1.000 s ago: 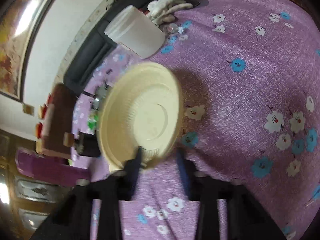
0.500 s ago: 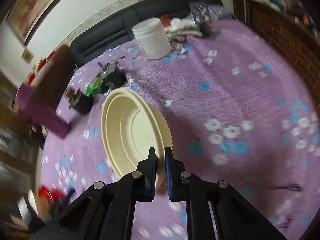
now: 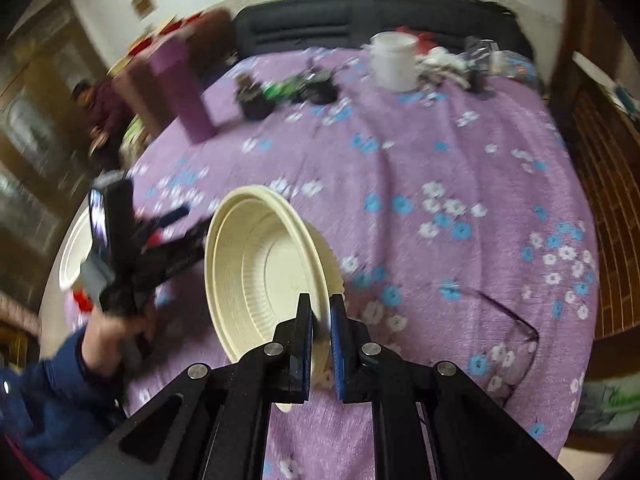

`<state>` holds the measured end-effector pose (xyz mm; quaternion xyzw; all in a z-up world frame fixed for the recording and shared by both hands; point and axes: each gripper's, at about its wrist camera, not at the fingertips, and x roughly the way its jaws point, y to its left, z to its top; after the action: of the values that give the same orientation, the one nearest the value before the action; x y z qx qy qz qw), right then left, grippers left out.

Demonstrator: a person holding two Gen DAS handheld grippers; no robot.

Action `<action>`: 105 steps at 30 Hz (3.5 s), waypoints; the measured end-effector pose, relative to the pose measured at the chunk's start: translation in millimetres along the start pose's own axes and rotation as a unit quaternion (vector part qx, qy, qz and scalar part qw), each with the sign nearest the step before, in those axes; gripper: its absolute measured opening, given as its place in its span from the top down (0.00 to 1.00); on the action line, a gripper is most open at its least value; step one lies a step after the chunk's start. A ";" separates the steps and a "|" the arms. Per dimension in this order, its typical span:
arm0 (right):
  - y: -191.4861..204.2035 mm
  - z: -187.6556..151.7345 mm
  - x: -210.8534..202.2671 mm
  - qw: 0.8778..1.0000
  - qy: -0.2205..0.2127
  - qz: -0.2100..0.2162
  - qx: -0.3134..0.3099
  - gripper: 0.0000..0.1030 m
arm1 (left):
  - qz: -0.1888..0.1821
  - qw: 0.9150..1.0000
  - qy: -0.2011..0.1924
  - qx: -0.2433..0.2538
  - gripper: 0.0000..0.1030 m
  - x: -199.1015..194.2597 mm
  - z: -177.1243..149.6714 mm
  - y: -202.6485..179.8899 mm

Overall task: Organize plates and bowls
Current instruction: 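Bring the beige bowl toward the left gripper while the left gripper grasps its rim, then carry the beige bowl with both grippers toward the stacked plates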

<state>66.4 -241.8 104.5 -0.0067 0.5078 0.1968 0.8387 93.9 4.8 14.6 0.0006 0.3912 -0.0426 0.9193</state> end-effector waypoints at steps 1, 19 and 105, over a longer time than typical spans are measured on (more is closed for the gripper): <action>-1.2 0.6 9.3 1.000 0.005 0.002 0.004 0.91 | 0.002 1.000 -0.002 0.000 0.40 -0.7 -0.3 0.3; -8.3 12.4 15.4 0.991 -0.110 -0.047 0.060 0.88 | -0.003 1.000 0.001 0.000 0.40 0.1 -0.4 1.4; 37.0 -93.5 25.3 0.981 -0.107 0.041 0.156 0.85 | -0.082 0.992 0.036 0.088 0.81 -72.4 -57.5 -28.5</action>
<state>-15.2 -219.3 44.6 0.1660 0.4389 0.1490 0.8704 0.4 -16.0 27.7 0.0509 0.4178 -0.1523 0.8942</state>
